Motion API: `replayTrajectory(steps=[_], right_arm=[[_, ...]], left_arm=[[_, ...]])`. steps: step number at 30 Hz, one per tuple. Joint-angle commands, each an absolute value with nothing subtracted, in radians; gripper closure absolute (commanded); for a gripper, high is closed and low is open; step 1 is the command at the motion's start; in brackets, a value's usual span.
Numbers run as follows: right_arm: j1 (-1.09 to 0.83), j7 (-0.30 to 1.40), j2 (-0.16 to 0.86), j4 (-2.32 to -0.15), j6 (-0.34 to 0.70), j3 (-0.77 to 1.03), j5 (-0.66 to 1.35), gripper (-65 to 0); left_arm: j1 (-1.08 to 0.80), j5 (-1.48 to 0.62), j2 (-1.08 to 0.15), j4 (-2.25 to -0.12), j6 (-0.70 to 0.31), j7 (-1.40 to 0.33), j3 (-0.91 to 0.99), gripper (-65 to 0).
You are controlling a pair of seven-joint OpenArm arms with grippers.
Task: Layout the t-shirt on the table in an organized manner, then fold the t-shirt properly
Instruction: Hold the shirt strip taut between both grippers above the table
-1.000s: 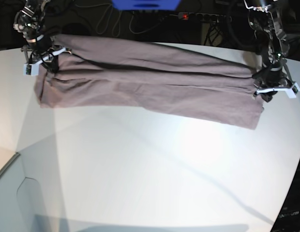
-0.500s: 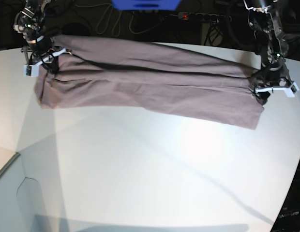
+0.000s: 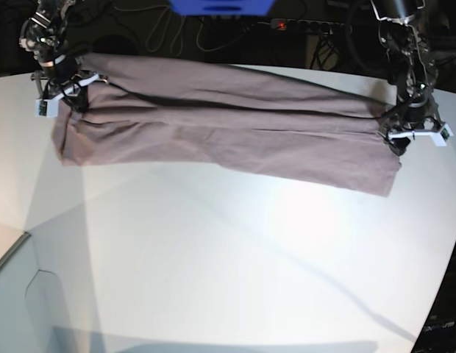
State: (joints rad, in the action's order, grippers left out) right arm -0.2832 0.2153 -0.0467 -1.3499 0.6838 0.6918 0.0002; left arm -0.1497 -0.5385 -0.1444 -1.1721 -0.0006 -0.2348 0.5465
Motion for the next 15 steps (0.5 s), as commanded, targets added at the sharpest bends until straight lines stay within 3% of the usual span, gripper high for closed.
replayTrajectory(steps=[1,7,15], right_arm=[[-0.286,0.214,-0.036,-1.36,0.698,0.694,-0.002,0.0],[-0.292,0.214,-0.036,-1.36,0.698,0.694,-0.002,0.0],[-0.294,0.214,-0.036,-1.362,0.698,0.694,-0.002,0.0]], left_arm=[[-0.151,-0.538,-0.156,-1.179,0.001,-0.239,0.533,-44.0],[-0.151,-0.538,-0.183,-1.179,0.001,-0.239,0.458,-41.9],[-0.151,-0.538,-0.183,-1.176,0.001,-0.239,0.453,-21.7]])
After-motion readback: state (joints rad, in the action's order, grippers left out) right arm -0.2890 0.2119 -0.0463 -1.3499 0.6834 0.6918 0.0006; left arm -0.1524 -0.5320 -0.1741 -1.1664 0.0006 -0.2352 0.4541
